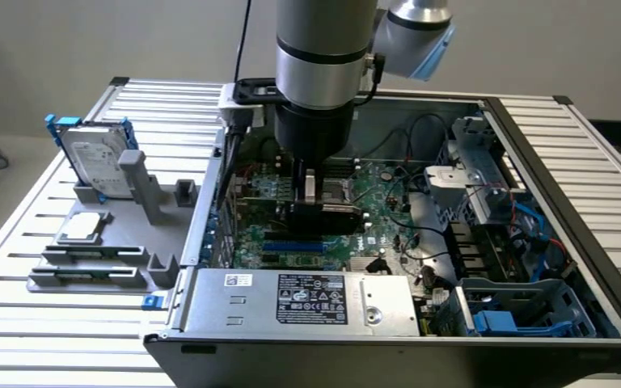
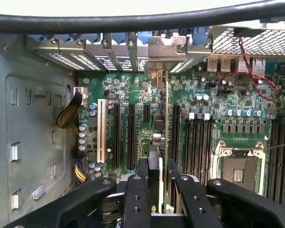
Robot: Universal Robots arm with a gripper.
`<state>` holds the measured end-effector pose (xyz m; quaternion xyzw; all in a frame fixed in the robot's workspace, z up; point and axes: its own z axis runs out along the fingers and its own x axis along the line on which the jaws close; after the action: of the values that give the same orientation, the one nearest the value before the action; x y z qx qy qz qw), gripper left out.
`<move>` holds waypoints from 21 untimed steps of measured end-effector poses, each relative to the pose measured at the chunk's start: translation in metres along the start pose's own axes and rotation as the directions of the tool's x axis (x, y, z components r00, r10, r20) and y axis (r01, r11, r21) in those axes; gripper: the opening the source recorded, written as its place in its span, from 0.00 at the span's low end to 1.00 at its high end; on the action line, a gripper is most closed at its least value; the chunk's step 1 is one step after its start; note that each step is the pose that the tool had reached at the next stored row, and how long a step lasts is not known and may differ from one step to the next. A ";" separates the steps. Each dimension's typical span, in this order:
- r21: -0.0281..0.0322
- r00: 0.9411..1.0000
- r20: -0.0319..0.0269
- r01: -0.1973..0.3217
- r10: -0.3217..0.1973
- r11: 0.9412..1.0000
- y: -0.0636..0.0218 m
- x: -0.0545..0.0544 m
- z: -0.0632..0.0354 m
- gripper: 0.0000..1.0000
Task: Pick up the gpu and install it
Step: 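Insert the gpu into the slot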
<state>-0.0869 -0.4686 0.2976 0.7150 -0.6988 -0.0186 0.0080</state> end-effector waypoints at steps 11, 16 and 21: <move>0.001 1.000 0.001 -0.001 0.001 1.000 0.0035 -0.001 0.0054 0.26; 0.001 1.000 0.007 -0.008 0.008 1.000 0.0043 -0.002 0.0066 0.26; 0.002 1.000 0.010 -0.015 0.015 1.000 0.0054 -0.002 0.0075 0.26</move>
<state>-0.0926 -0.4661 0.2903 0.7097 -0.7042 -0.0215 0.0041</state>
